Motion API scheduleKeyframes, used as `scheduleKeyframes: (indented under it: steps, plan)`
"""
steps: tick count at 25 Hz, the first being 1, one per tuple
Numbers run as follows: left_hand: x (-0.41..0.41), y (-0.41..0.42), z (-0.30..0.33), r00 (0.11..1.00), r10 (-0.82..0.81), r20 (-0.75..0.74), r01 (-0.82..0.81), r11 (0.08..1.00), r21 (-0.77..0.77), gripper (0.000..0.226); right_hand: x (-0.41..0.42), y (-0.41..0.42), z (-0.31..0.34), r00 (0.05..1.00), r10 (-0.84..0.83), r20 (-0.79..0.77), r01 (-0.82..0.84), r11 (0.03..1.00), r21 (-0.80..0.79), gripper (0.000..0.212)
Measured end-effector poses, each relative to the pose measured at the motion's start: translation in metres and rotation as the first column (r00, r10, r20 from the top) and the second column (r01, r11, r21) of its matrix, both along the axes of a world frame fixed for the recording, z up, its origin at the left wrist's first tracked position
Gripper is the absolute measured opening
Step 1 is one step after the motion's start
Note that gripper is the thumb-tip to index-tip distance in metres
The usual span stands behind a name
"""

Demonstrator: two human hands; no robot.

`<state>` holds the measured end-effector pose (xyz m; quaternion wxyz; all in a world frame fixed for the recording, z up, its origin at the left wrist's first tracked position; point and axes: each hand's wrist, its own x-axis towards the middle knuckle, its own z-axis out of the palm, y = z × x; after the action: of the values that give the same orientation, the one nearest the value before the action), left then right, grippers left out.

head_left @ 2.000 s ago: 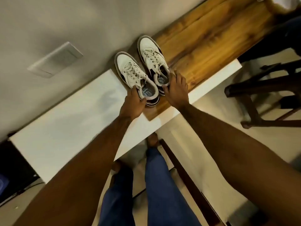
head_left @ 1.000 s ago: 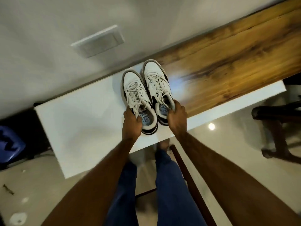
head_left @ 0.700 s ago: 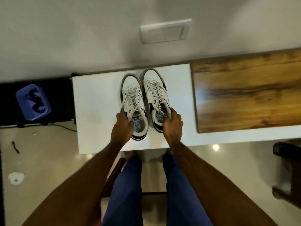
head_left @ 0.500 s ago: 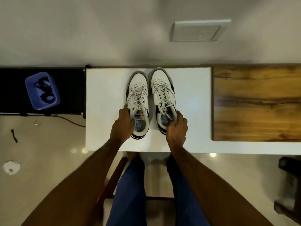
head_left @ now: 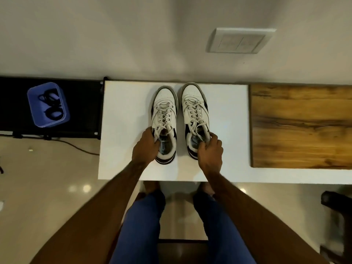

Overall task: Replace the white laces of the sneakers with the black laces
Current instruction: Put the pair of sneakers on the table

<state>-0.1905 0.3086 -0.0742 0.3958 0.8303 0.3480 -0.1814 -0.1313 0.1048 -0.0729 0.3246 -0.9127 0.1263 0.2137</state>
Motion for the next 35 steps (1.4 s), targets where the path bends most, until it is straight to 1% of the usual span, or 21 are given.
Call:
scheduleKeyframes:
  steps: [2,7,9,11,14,16,17,18,20,22,23,24,25,26,27,29,30,31,32,34,35]
  plan:
    - [0.001,0.001,-0.004,1.000,-0.004,0.012,0.004,1.000,0.011,0.041,-0.001,0.001,-0.002,0.999,-0.015,0.028,0.016,1.000,-0.001,0.044]
    - [-0.005,0.004,-0.013,0.991,-0.037,0.128,0.031,0.998,0.049,0.053,-0.007,0.002,-0.015,0.987,-0.042,0.157,0.041,0.999,0.014,0.038]
    - [-0.007,0.006,-0.017,0.987,-0.058,0.151,0.046,0.996,0.080,0.051,-0.009,0.002,-0.021,0.978,-0.044,0.204,0.043,0.999,0.009,0.036]
    - [-0.009,0.005,-0.020,0.987,-0.084,0.136,0.069,0.991,0.112,0.046,-0.011,-0.001,-0.026,0.979,-0.057,0.194,0.057,0.998,0.004,0.037]
    - [-0.015,0.002,-0.013,0.981,-0.150,0.124,0.130,0.980,0.152,0.043,-0.005,-0.005,-0.022,0.997,-0.045,0.065,0.038,0.994,0.102,0.047]
    - [-0.033,-0.008,0.002,0.965,-0.223,0.138,0.190,0.957,0.220,0.043,-0.013,-0.016,-0.007,1.000,0.020,0.006,-0.021,0.982,0.188,0.054]
    - [-0.042,-0.013,0.009,0.955,-0.260,0.141,0.219,0.942,0.254,0.043,-0.019,-0.021,0.001,0.997,0.077,0.020,-0.080,0.978,0.194,0.055]
    - [-0.052,-0.017,0.018,0.943,-0.302,0.138,0.252,0.923,0.292,0.042,-0.030,-0.028,0.010,0.987,0.146,0.066,-0.156,0.973,0.173,0.054]
    - [-0.069,-0.027,0.043,0.904,-0.411,0.117,0.333,0.849,0.409,0.042,-0.053,-0.041,0.027,0.922,0.315,0.223,-0.331,0.943,0.039,0.050]
    - [-0.069,-0.032,0.066,0.844,-0.525,0.111,0.388,0.740,0.549,0.039,-0.063,-0.044,0.044,0.816,0.457,0.354,-0.443,0.888,-0.125,0.049]
    - [-0.066,-0.034,0.075,0.801,-0.594,0.077,0.424,0.653,0.627,0.038,-0.065,-0.043,0.049,0.788,0.478,0.389,-0.456,0.877,-0.153,0.049]
    - [-0.061,-0.036,0.082,0.744,-0.668,0.016,0.464,0.534,0.706,0.040,-0.066,-0.039,0.052,0.787,0.465,0.405,-0.453,0.882,-0.131,0.048]
    - [-0.055,-0.036,0.082,0.658,-0.752,-0.037,0.478,0.379,0.793,0.045,-0.067,-0.036,0.050,0.799,0.428,0.423,-0.434,0.897,-0.090,0.046]
    - [-0.047,-0.034,0.080,0.532,-0.840,-0.104,0.478,0.197,0.856,0.052,-0.067,-0.035,0.046,0.817,0.376,0.438,-0.400,0.916,-0.040,0.043]
    - [-0.036,-0.032,0.078,0.404,-0.897,-0.180,0.475,0.038,0.879,0.060,-0.064,-0.036,0.038,0.840,0.311,0.445,-0.353,0.935,0.013,0.040]
    - [-0.009,-0.030,0.066,0.175,-0.919,-0.354,0.478,-0.235,0.846,0.071,-0.055,-0.042,0.019,0.885,0.201,0.419,-0.270,0.957,0.111,0.040]
    - [0.002,-0.034,0.059,0.093,-0.901,-0.424,0.472,-0.335,0.816,0.071,-0.051,-0.047,0.008,0.908,0.168,0.384,-0.245,0.956,0.163,0.043]
    - [0.013,-0.038,0.052,0.035,-0.880,-0.473,0.466,-0.405,0.787,0.069,-0.046,-0.051,-0.004,0.927,0.150,0.344,-0.232,0.950,0.210,0.047]
    - [0.024,-0.042,0.044,0.000,-0.865,-0.502,0.464,-0.445,0.766,0.067,-0.041,-0.054,-0.014,0.941,0.145,0.306,-0.226,0.942,0.248,0.049]
    - [0.047,-0.043,0.027,-0.038,-0.809,-0.586,0.500,-0.524,0.690,0.064,-0.035,-0.058,-0.035,0.950,0.158,0.270,-0.240,0.921,0.306,0.049]
    - [0.054,-0.041,0.023,-0.061,-0.800,-0.596,0.512,-0.538,0.669,0.062,-0.034,-0.061,-0.044,0.946,0.168,0.277,-0.257,0.910,0.326,0.048]
